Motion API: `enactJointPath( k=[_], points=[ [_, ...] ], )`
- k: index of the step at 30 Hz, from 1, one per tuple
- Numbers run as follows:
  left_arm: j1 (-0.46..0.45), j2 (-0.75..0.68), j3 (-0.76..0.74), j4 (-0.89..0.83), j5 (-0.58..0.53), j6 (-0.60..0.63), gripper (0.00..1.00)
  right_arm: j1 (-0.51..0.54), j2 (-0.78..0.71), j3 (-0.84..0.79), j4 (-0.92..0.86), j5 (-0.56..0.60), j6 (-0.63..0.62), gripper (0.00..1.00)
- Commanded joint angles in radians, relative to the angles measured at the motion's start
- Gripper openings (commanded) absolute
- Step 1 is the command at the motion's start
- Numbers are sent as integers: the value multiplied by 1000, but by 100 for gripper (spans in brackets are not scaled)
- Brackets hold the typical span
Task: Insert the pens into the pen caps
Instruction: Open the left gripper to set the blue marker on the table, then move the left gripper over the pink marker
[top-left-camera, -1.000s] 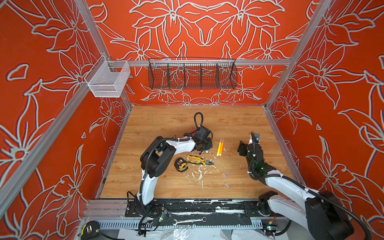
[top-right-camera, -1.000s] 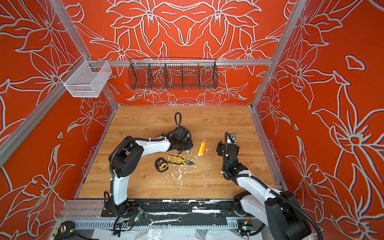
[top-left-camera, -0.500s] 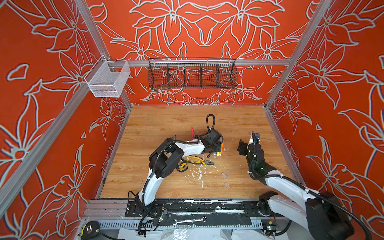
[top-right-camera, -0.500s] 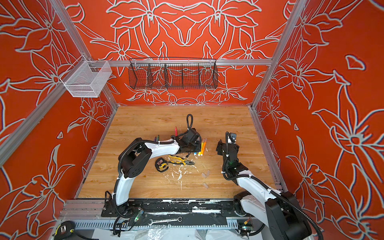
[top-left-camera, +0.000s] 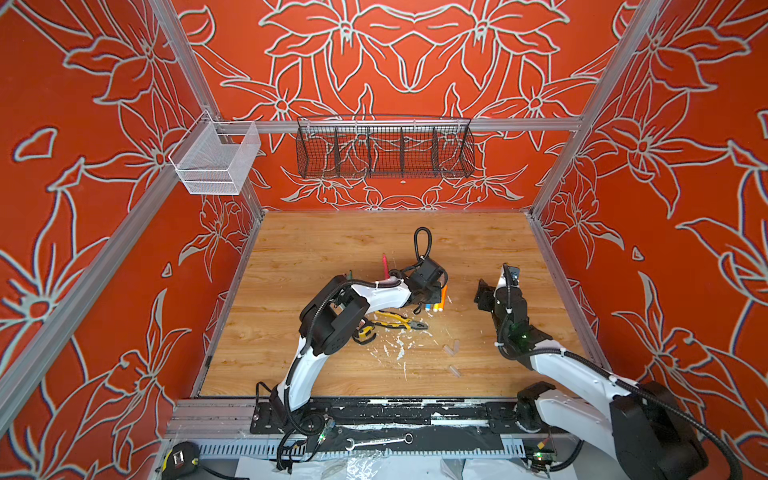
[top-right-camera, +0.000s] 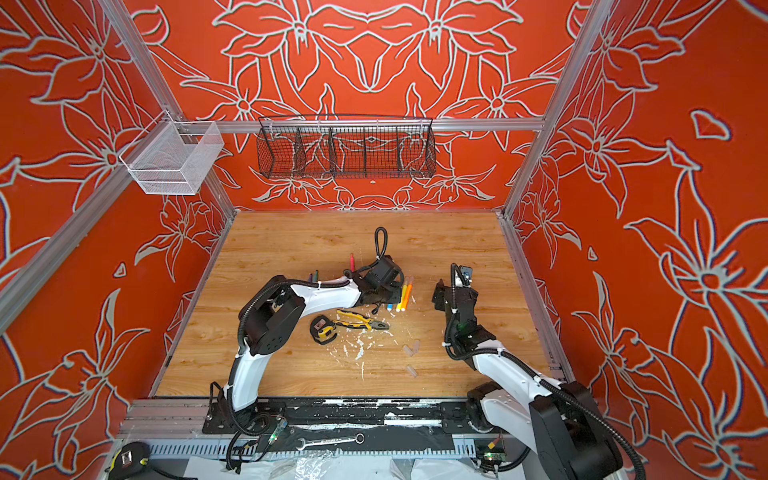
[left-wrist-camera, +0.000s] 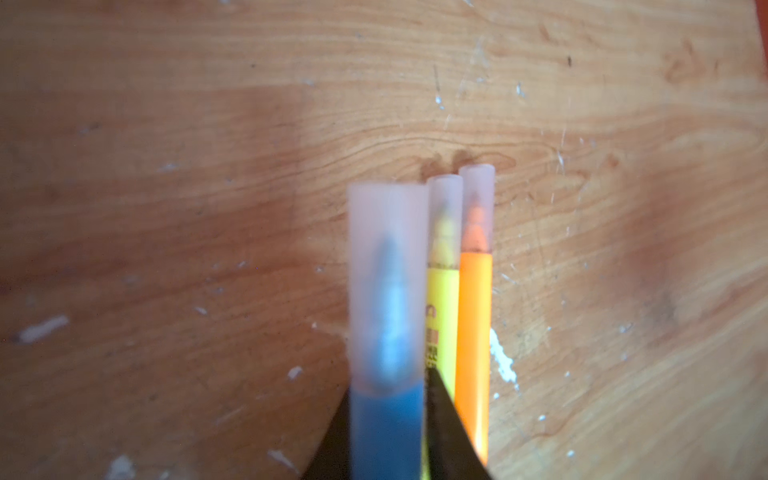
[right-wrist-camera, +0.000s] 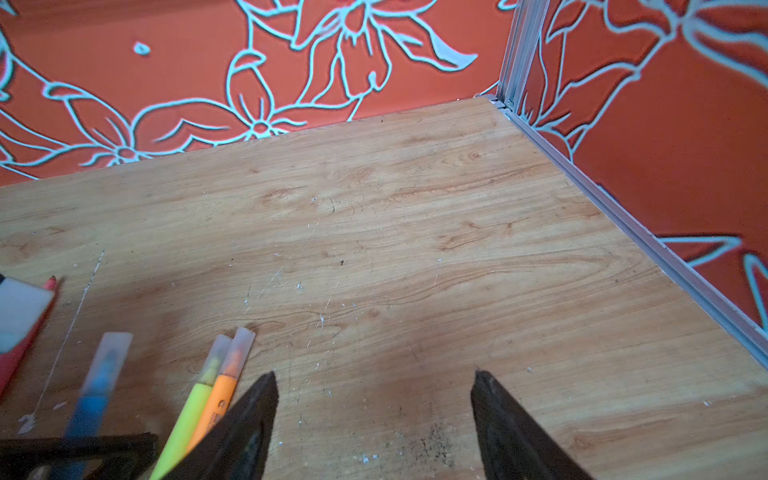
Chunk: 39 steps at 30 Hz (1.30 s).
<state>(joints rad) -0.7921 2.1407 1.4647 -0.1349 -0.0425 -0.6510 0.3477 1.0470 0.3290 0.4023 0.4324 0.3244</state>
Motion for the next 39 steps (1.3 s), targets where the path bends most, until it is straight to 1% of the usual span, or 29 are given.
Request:
enactJointPath(
  k=[1,2,3,4,7,10,12,15,16,17,18,20,21,22,23,24,25,26,27,28,29,31,33,35,39],
  points=[
    [1,-3,-16,22,10,16,43,-4,-4,4,13,-9,8,75],
    [1,-9,-19,23,9,19,55,-4,-4,4,13,-10,8,75],
    [1,-14,-22,23,6,18,64,-4,-5,3,13,-11,7,75],
    [1,-18,-24,21,5,21,66,-4,-6,4,13,-10,7,75],
    [2,-45,-42,29,5,36,67,-4,-6,4,12,-11,8,75],
    [2,-119,-96,56,-28,54,70,-4,-8,3,12,-11,8,75],
    [2,-195,-134,40,-95,55,79,-4,-9,2,12,-11,8,75],
    [1,-325,-211,34,-248,27,92,-4,-8,2,12,-11,8,75],
    [1,-377,-258,55,-331,-7,94,-4,-7,2,12,-11,8,75],
    [-1,-428,-314,89,-438,-60,99,-4,-6,4,12,-10,8,75],
    [1,-469,-368,138,-497,-67,99,-4,-5,3,12,-10,6,75],
    [5,-543,-493,305,-533,56,99,-5,-1,7,10,-11,7,75],
    [6,-559,-536,362,-566,65,99,-4,-2,8,9,-12,7,75],
    [16,-565,-570,396,-572,55,99,-4,0,8,9,-12,7,75],
    [43,-564,-573,366,-529,24,99,-4,0,8,7,-12,8,75],
    [83,-545,-551,308,-454,-28,99,-5,1,8,7,-12,7,75],
    [120,-512,-519,252,-376,-54,99,-4,1,8,7,-11,8,75],
    [158,-458,-451,175,-300,-71,99,-4,1,10,6,-11,7,75],
    [182,-396,-371,84,-264,-89,88,-5,1,10,6,-12,8,75],
    [193,-341,-300,-3,-256,-102,81,-5,1,10,6,-12,7,75],
    [197,-283,-227,-87,-256,-108,77,-4,0,10,3,-14,7,75],
    [196,-209,-144,-166,-250,-115,77,-4,-2,8,4,-14,8,75],
    [195,-181,-129,-172,-250,-123,77,-4,-5,5,6,-12,8,75],
    [195,-172,-119,-190,-281,-130,77,-4,-4,6,9,-13,7,75],
    [195,-150,-54,-307,-354,-152,77,-4,7,13,9,-14,5,75]
  ],
)
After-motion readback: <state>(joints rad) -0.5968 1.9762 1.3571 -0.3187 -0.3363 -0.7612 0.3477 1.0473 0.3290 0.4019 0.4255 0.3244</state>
